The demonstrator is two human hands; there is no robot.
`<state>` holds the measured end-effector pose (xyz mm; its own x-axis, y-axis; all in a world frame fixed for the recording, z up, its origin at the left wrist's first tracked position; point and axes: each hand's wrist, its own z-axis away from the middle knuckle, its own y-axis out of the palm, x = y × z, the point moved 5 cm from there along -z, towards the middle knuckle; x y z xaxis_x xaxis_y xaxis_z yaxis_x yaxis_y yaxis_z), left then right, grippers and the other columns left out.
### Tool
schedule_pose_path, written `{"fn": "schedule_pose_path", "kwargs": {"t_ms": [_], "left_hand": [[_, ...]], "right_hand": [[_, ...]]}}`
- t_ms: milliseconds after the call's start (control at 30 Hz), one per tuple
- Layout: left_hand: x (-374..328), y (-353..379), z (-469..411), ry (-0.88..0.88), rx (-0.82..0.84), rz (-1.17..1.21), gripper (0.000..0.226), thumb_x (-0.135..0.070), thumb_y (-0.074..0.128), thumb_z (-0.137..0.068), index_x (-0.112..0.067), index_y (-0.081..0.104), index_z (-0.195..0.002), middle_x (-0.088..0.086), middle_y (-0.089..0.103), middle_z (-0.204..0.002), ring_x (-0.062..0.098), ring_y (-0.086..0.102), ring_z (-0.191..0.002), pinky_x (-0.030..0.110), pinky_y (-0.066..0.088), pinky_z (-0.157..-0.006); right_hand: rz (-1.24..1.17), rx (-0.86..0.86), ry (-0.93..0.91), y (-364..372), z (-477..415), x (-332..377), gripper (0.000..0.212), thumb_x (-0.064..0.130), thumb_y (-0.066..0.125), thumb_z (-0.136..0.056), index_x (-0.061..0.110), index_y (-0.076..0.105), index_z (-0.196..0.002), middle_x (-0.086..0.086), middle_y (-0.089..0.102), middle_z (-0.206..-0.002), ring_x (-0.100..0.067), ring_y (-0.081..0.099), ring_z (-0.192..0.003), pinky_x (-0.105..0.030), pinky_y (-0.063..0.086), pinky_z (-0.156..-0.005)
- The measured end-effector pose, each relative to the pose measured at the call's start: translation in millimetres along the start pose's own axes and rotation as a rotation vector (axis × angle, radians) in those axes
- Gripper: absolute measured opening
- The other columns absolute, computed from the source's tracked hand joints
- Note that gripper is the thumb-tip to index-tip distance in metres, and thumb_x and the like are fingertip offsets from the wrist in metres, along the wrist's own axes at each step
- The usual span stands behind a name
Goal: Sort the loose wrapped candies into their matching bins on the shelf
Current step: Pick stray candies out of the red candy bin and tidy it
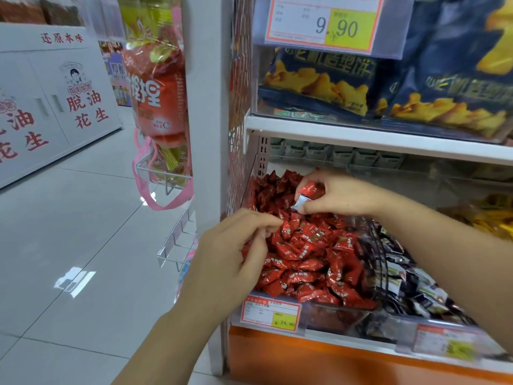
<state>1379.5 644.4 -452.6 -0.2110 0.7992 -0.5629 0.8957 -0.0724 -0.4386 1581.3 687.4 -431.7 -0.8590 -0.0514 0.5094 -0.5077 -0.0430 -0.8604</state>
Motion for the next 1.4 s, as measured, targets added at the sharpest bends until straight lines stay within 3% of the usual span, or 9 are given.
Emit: {"fn": "schedule_pose_path", "kwargs": {"t_ms": [67, 267, 400, 500, 600, 700, 833, 1000, 1400], "left_hand": [[-1.8, 2.8, -0.8, 0.0, -0.006, 0.003, 0.026, -0.012, 0.046, -0.088, -0.017, 0.069, -0.099, -0.014, 0.061, -0.084, -0.001, 0.058, -0.085, 0.008, 0.041, -0.075], [-5.1, 12.5, -1.3, 0.006, 0.001, 0.036, 0.026, -0.015, 0.046, -0.089, -0.02, 0.068, -0.1, -0.018, 0.062, -0.088, -0.002, 0.059, -0.087, 0.007, 0.041, -0.076], [-5.3, 18.8, -2.2, -0.025, 0.038, 0.048, 0.024, -0.013, 0.05, -0.091, -0.022, 0.068, -0.101, -0.019, 0.062, -0.089, 0.0, 0.059, -0.086, 0.006, 0.04, -0.073], [-2.9, 29.3, -1.7, -0.064, 0.126, 0.044, 0.025, -0.015, 0.051, -0.091, -0.027, 0.067, -0.106, -0.02, 0.063, -0.093, 0.001, 0.06, -0.091, 0.009, 0.042, -0.076], [-6.7, 45.1, -2.9, -0.078, 0.294, 0.06, 0.025, -0.018, 0.053, -0.093, -0.032, 0.066, -0.109, -0.024, 0.06, -0.105, -0.002, 0.056, -0.104, 0.009, 0.04, -0.087], [-19.0, 66.1, -11.0, -0.073, 0.502, 0.024, 0.024, -0.026, 0.055, -0.094, -0.038, 0.063, -0.114, -0.024, 0.051, -0.123, -0.006, 0.039, -0.122, 0.017, 0.024, -0.106], [-17.8, 103.9, -20.9, -0.093, 0.838, -0.171, 0.036, -0.044, 0.055, -0.091, -0.041, 0.055, -0.126, -0.013, 0.035, -0.145, 0.006, 0.022, -0.135, 0.032, 0.015, -0.114], [12.1, 140.3, -33.8, -0.101, 1.136, -0.468, 0.051, -0.056, 0.06, -0.083, -0.046, 0.048, -0.131, -0.002, 0.018, -0.154, 0.027, 0.013, -0.142, 0.049, 0.015, -0.116], [77.1, 128.3, -89.1, -0.135, 0.875, -0.53, 0.022, -0.033, 0.069, -0.084, -0.03, 0.066, -0.105, 0.001, 0.051, -0.122, 0.021, 0.053, -0.111, 0.035, 0.042, -0.098]], "right_hand": [[-0.009, -0.045, 0.005, -2.4, 10.2, 1.8, 0.014, 0.02, 0.073, -0.079, 0.021, 0.065, -0.091, 0.015, 0.059, -0.076, 0.013, 0.052, -0.058, -0.005, 0.036, -0.052], [-0.094, -0.179, 0.014, -8.2, 31.0, -3.3, 0.02, 0.028, 0.075, -0.077, 0.025, 0.055, -0.075, 0.009, 0.055, -0.072, 0.002, 0.044, -0.055, -0.012, 0.032, -0.053], [-0.137, -0.465, 0.092, -30.2, 58.6, -20.6, 0.018, 0.023, 0.069, -0.083, 0.026, 0.053, -0.078, 0.009, 0.057, -0.069, -0.003, 0.047, -0.053, -0.016, 0.035, -0.051], [-0.143, -0.68, 0.27, -41.0, 90.9, -55.2, 0.011, 0.022, 0.068, -0.084, 0.017, 0.058, -0.086, 0.003, 0.056, -0.07, -0.011, 0.05, -0.062, -0.025, 0.035, -0.057], [-0.089, -0.744, 0.355, -38.6, 117.0, -79.0, 0.011, 0.021, 0.066, -0.086, 0.017, 0.063, -0.095, 0.003, 0.061, -0.093, -0.014, 0.054, -0.082, -0.023, 0.037, -0.071], [-0.165, -0.656, 0.218, -23.8, 123.7, -74.7, 0.011, 0.025, 0.064, -0.088, 0.028, 0.065, -0.099, 0.014, 0.063, -0.103, -0.008, 0.058, -0.095, -0.018, 0.042, -0.076], [-0.215, -0.314, 0.06, 7.6, 116.7, -58.7, 0.021, 0.033, 0.061, -0.088, 0.032, 0.066, -0.109, 0.021, 0.047, -0.131, 0.007, 0.043, -0.12, -0.021, 0.037, -0.101], [-0.212, -0.305, 0.034, 8.2, 117.5, -61.0, 0.014, 0.03, 0.064, -0.087, 0.03, 0.07, -0.099, 0.017, 0.042, -0.138, 0.006, 0.037, -0.123, -0.024, 0.029, -0.107], [-0.298, -0.269, 0.038, 6.3, 115.9, -64.6, 0.005, 0.033, 0.067, -0.083, 0.034, 0.07, -0.088, 0.019, 0.044, -0.133, 0.003, 0.043, -0.12, -0.029, 0.032, -0.106]]}}
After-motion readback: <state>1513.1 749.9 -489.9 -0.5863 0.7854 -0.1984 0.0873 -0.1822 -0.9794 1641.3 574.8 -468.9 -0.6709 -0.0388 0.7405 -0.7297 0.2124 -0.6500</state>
